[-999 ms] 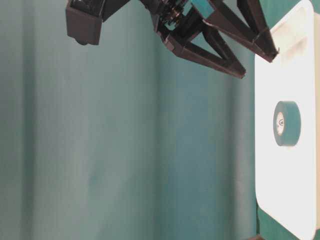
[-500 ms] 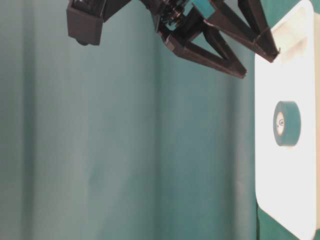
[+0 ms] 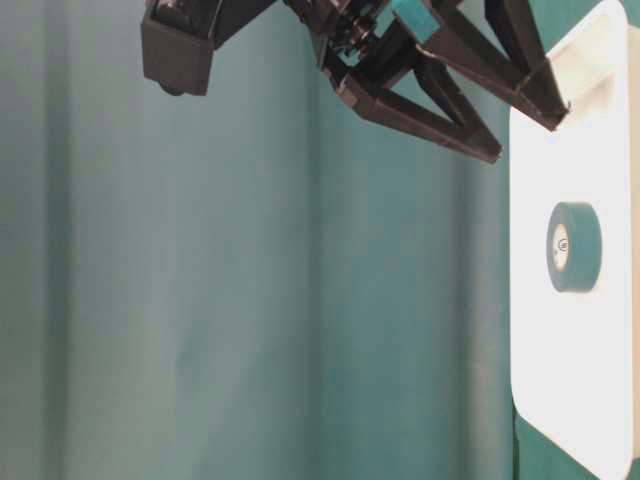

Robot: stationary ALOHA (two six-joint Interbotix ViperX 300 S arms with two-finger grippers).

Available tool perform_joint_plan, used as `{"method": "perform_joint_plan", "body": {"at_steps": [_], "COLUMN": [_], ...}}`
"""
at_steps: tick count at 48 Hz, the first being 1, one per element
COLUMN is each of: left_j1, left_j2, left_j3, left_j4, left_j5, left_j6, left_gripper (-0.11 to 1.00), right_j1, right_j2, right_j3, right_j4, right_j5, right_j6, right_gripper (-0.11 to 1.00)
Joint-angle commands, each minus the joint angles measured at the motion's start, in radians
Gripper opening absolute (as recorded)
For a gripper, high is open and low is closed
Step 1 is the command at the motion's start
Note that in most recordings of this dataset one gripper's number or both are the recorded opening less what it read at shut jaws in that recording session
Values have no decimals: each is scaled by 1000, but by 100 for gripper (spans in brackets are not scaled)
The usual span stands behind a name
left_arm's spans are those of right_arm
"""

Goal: Put the tape alternately from left to right into the white case.
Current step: 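Raise the right gripper out of the tray and move it aside, then lower the left gripper into the black tape roll and close it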

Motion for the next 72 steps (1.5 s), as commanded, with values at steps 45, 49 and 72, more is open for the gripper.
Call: {"method": "perform_joint_plan", "body": {"at_steps": [45, 49, 72], "left_j1": [-17, -26, -41], "left_j2": [161, 160, 129], "left_j3": [-101, -103, -103], "left_j4": [2, 0, 2], "left_j5": [109, 112, 118], "left_j6": [0, 2, 3], "left_gripper": [69, 45, -4], "right_j1": [3, 3, 3], "right_j2": [-8, -6, 11], "right_j3": [-20, -20, -29], "right_j4": [0, -2, -2], "right_j5": [-12, -12, -12], "right_j6": [0, 0, 0], "right_gripper": [84, 84, 84]}}
